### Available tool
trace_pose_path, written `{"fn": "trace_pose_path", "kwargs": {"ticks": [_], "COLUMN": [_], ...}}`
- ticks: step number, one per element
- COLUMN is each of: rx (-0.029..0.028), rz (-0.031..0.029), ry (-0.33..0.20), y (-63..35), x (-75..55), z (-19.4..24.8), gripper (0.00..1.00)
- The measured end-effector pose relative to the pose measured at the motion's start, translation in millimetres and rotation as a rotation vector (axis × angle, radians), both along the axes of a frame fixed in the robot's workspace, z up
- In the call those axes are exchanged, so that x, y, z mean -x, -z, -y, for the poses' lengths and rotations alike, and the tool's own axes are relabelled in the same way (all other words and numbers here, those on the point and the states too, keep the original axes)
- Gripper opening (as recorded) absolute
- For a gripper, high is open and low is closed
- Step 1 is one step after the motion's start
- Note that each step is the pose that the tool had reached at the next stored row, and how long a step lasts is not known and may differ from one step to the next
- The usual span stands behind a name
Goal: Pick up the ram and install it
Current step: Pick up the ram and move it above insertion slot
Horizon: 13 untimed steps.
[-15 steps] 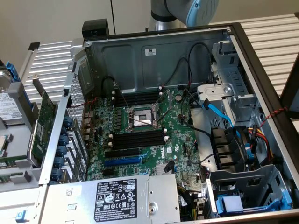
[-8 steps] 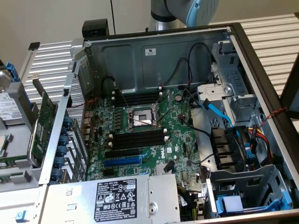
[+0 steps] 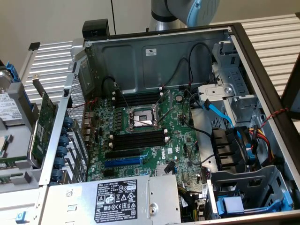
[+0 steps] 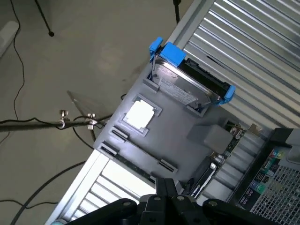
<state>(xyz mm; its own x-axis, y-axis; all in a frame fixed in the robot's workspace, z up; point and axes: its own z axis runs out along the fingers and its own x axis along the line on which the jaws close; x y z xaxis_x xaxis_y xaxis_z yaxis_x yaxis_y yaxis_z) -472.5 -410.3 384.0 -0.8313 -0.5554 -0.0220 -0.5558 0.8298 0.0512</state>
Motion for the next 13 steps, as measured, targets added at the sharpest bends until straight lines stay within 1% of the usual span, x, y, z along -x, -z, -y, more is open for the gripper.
{"fn": "trace_pose_path", "kwargs": {"ticks": [13], "rx": [0.0000], "rz": [0.0000], "ry": [-0.236], "y": [1.5], "x": [0.0], "z": [0.0], "gripper": [0.11]}}
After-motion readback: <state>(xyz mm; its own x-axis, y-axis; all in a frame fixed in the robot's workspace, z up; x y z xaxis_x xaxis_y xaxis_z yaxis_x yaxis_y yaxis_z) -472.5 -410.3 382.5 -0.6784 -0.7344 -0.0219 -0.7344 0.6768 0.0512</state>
